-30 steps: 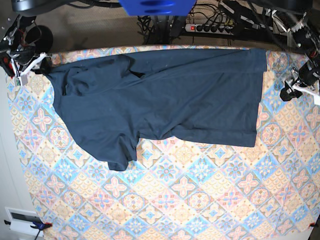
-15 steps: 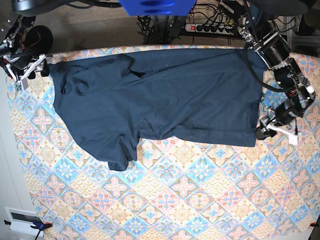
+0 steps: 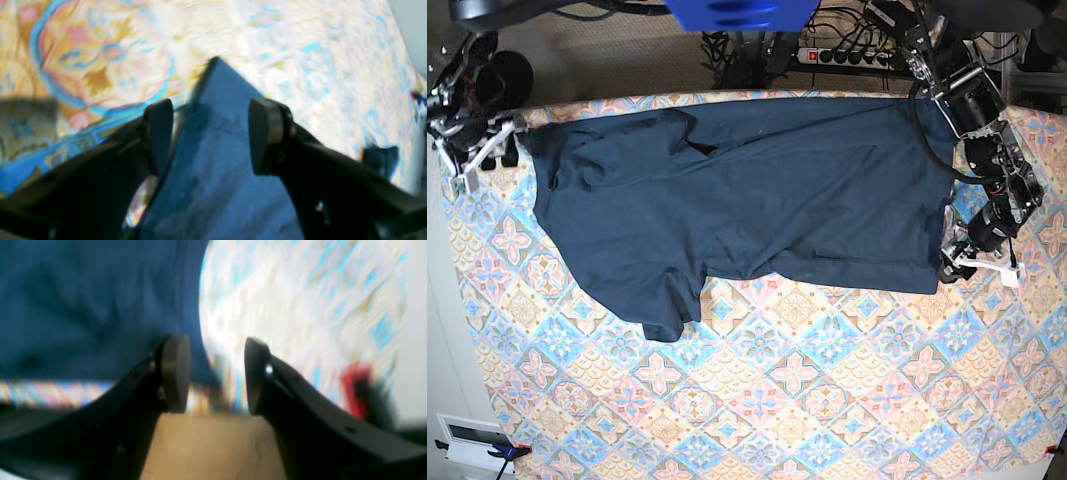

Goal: Layout the t-shirt on the table in an organized manner, then fold the t-shirt properly
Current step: 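Reach both grippers to the shirt's hem edge and grasp it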

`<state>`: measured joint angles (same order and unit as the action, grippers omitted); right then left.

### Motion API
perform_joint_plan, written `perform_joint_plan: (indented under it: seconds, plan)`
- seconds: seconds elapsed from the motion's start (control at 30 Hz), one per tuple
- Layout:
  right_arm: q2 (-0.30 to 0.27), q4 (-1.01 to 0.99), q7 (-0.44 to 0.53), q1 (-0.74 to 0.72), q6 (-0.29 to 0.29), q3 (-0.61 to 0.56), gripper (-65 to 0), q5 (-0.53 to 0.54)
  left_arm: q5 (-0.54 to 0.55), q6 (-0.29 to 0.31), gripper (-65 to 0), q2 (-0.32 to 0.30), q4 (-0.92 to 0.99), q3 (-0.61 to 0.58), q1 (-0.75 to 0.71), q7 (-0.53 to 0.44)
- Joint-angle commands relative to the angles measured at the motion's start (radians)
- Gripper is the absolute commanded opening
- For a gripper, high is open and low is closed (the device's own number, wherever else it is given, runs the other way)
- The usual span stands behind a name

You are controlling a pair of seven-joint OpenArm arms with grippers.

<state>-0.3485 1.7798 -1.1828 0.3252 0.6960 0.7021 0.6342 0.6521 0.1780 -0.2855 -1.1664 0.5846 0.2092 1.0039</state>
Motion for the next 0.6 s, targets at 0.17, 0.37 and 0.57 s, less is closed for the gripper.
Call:
perform_joint_plan:
  seconds: [0.17,0.37,0.57]
  plan:
    - [-0.022,0.012,0.017,-0.059,0.002,0.003,-39.8,0.011,0.021,0.015,-29.9,-0.010,0.110,-0.001,0.063,-0.053]
    - [-0.022,0.009,0.020,-0.123,0.002,-0.051,-39.8,-0.012,0.030,0.024,-34.8,0.015,0.159,-0.078,0.092,-0.049]
    - [-0.022,0.009,0.024,-0.272,0.002,-0.189,-39.8,-0.181,0.031,0.082,-65.0,0.015,0.148,-0.148,0.094,-0.049]
